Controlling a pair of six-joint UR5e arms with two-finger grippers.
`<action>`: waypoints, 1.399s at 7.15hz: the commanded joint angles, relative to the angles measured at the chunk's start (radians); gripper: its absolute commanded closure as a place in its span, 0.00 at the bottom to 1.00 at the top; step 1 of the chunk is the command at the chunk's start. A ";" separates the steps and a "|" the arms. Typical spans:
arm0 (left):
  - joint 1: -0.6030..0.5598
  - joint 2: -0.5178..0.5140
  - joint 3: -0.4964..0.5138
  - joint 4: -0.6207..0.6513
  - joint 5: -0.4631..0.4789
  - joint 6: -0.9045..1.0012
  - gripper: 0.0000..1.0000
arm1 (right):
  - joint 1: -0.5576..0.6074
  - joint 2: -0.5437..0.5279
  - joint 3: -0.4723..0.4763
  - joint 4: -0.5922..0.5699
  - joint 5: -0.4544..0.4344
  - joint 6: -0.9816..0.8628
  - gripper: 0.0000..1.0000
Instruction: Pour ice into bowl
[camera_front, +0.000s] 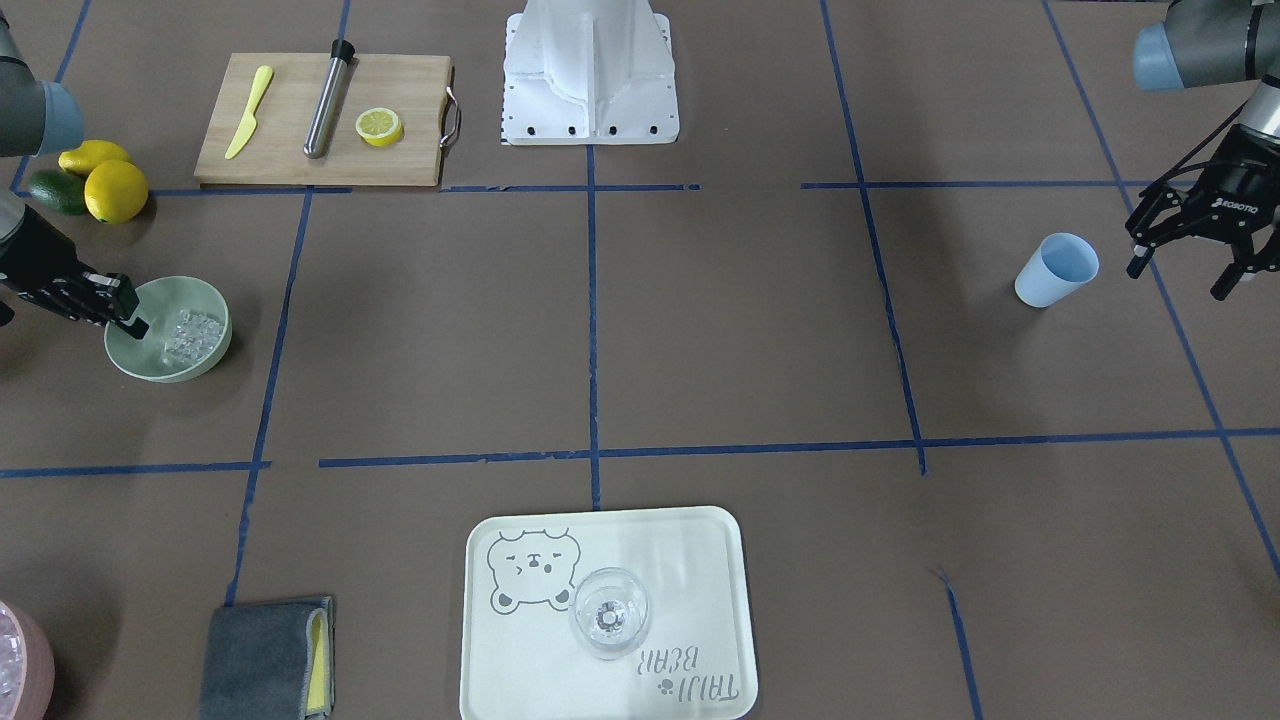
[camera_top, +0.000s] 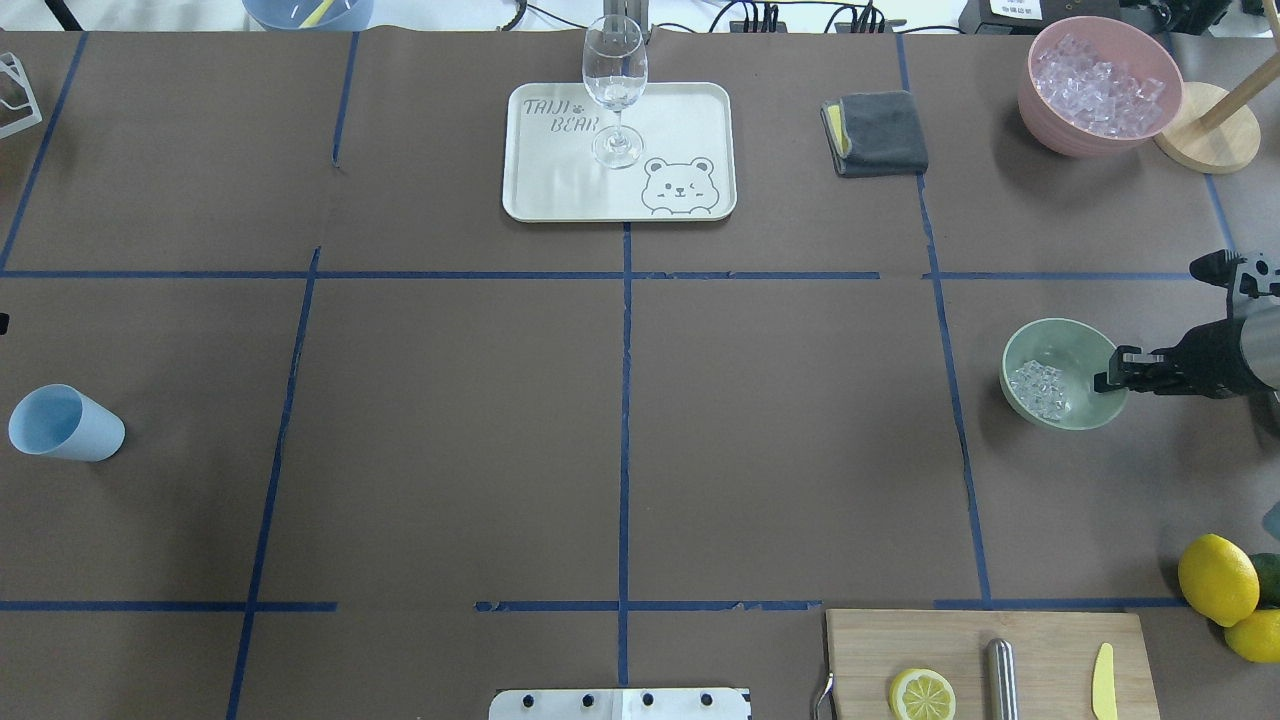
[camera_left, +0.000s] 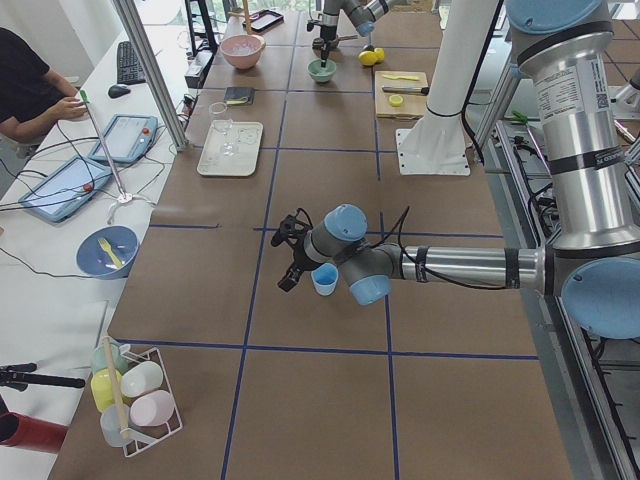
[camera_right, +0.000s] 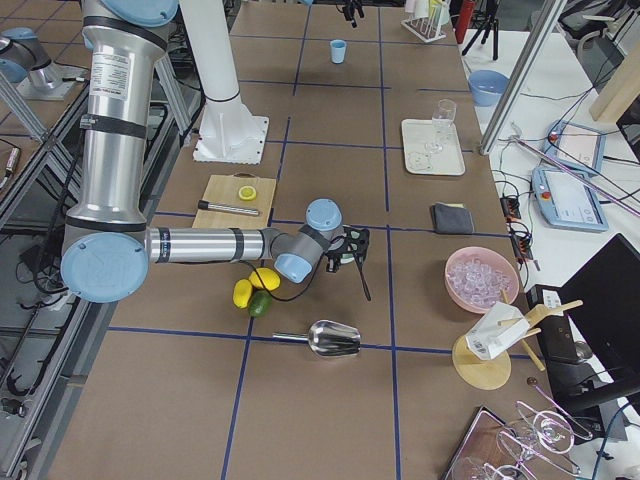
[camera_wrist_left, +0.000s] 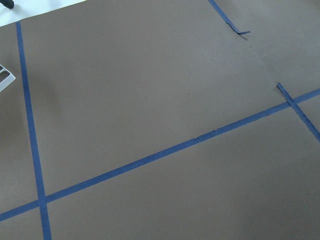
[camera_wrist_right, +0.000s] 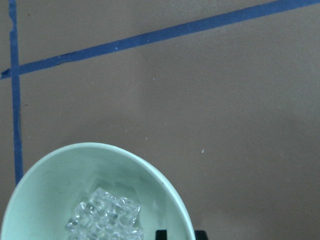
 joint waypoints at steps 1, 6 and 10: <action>0.000 0.000 0.000 0.000 0.001 0.000 0.00 | -0.002 -0.002 0.005 0.003 0.002 -0.008 0.00; -0.002 0.004 0.000 0.005 -0.002 0.006 0.00 | 0.226 -0.028 0.001 -0.002 0.221 -0.117 0.00; -0.129 -0.017 0.026 0.141 -0.251 0.087 0.00 | 0.437 -0.041 0.002 -0.278 0.230 -0.571 0.00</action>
